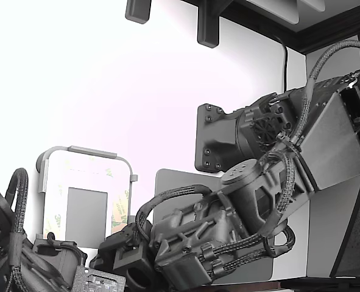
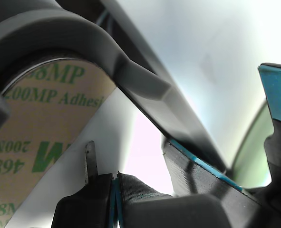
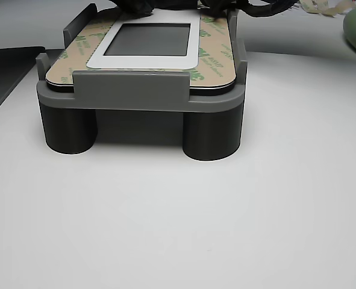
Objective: Peel off protective film from adhesive tape.
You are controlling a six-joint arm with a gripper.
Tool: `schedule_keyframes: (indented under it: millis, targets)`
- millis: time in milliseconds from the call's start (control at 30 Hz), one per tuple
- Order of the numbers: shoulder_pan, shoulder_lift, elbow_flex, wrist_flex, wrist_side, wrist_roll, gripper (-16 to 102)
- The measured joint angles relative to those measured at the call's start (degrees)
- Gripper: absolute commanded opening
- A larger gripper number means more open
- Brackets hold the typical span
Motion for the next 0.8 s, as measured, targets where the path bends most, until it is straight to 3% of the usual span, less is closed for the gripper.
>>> schedule_keyframes:
  millis: [800]
  targets:
    - [0.4, 0.3, 0.2, 0.6, -0.4, 2.1, -11]
